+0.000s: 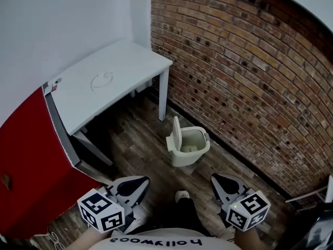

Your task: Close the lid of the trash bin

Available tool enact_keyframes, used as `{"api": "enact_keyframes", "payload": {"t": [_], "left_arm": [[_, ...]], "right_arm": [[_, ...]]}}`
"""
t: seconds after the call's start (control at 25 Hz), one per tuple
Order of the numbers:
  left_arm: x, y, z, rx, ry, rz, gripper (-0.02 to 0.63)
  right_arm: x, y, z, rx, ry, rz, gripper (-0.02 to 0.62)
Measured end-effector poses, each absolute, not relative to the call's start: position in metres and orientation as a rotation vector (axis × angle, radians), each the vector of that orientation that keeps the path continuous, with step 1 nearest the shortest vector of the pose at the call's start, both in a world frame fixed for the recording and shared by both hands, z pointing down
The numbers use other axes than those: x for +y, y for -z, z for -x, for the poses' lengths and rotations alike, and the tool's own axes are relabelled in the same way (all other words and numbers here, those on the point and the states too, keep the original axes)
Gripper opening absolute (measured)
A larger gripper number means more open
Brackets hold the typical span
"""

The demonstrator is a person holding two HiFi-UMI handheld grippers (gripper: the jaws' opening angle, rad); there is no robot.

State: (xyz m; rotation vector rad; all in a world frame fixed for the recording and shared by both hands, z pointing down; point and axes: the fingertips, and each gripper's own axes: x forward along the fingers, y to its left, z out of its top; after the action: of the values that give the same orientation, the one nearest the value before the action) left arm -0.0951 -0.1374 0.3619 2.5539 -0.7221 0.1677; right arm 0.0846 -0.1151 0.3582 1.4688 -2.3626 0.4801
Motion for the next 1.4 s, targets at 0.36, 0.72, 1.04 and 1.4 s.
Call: {"api": "enact_keyframes", "payload": {"t": [0.36,0.72,1.04,1.4], "left_arm": [[-0.237,-0.337,0.029,-0.849,-0.096,-2.565,0.006],[-0.310,-0.347,0.001,-1.033,-0.117,-2.490,0.006],[-0.349,-0.361,0.005,-1.162,-0.104,-2.414,0.006],[-0.393,-0.374,0.016,-1.125,-0.182,-2.425,0.006]], "right_arm": [[-0.236,-0.350,-0.126,-2.430,-0.308,-1.190,0.009],[-0.321,-0.374,-0.159,-2.447,-0.316,-1.003,0.009],[-0.377,-0.411,-0.158,-2.461,-0.344,-0.881,0.009],[-0.426,-0.464,-0.119,-2.452,-0.466,-0.777,0.009]]}}
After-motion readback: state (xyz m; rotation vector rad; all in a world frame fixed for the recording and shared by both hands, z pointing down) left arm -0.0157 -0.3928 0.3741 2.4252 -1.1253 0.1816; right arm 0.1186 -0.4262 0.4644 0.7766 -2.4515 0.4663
